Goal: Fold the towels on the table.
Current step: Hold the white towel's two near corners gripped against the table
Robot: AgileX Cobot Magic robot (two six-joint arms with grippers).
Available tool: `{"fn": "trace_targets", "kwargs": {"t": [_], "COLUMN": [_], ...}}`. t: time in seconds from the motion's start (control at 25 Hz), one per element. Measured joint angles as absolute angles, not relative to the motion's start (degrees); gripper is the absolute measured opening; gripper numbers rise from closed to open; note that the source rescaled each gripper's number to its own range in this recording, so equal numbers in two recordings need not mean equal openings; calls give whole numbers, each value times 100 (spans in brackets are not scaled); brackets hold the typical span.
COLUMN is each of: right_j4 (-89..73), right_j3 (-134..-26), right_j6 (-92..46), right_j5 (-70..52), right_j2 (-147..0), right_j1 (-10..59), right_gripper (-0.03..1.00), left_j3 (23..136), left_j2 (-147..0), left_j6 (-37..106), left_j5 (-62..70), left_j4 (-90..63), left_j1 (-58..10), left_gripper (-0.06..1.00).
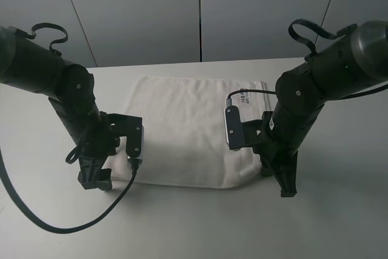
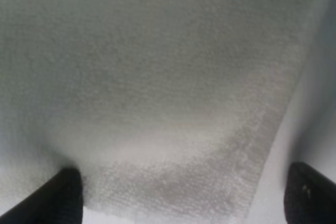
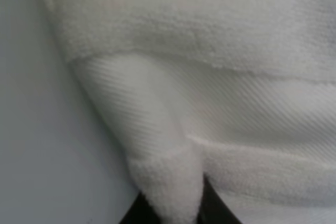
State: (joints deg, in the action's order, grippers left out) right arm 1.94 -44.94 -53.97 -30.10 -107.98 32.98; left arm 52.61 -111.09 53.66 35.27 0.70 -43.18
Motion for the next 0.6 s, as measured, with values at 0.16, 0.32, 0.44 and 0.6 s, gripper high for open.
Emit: {"fn": "trace_targets", "kwargs": {"t": [0.16,0.32,0.44,0.6], "right_j4": [165,0,-202,-318], "right_j3": [-4494,-4494,-4494,-4494], "right_j6": [-5397,-5397,-5397,-5397], "right_j5": [-3010,-3000,-2977,-2977], "right_j2": [-10798,-10798,-10798,-10798], "right_j1": [3298,3298,3298,3298], "right_gripper": [0,0,0,0], "left_j3": [5261,5270,5270,5270], "left_j2": [-11120,-11120,-11120,-11120], "left_j6": [5366,5390,5402,5402], "left_j5": [3406,3318,3255,3225], "left_j4": [70,94,109,154], "left_j1": [-4318,-4318,-4318,-4318], "left_gripper": [78,42,28,7]}}
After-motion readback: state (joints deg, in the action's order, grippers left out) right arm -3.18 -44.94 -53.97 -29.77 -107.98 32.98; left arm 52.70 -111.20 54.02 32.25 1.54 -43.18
